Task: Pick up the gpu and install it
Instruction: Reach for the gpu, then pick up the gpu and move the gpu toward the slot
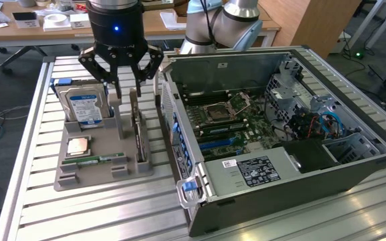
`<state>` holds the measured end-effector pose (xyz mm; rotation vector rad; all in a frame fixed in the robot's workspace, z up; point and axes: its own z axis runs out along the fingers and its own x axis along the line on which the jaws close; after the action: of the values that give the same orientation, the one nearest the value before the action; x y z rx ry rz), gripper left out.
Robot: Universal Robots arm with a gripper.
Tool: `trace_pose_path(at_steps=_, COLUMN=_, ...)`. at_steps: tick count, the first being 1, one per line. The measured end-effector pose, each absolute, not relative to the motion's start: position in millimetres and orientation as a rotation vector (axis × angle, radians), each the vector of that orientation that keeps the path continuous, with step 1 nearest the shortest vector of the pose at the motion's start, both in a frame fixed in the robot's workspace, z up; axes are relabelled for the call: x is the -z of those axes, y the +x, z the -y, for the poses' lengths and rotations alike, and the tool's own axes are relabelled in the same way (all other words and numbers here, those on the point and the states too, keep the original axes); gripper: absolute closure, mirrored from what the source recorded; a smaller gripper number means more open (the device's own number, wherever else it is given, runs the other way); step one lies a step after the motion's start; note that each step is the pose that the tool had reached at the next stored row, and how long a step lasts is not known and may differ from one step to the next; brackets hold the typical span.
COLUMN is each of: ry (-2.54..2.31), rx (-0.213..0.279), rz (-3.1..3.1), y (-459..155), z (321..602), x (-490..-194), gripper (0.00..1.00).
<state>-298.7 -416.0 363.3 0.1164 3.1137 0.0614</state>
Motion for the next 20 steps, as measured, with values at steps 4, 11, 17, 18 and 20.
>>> trace_pose_path(at_steps=4, ry=0.116, rx=-0.061, rz=-3.114, y=-299, z=416, x=-357, gripper=0.57)
trace_pose_path(at_steps=11, ry=0.116, rx=-0.061, rz=-3.114, y=-299, z=416, x=-345, gripper=0.57)
trace_pose_path(at_steps=17, ry=0.117, rx=-0.061, rz=-3.114, y=-299, z=415, x=-334, gripper=0.57)
trace_pose_path(at_steps=18, ry=0.117, rx=-0.061, rz=-3.114, y=-299, z=415, x=-332, gripper=0.57)
trace_pose_path(at_steps=20, ry=0.117, rx=-0.061, rz=-3.114, y=-299, z=414, x=-328, gripper=0.57)
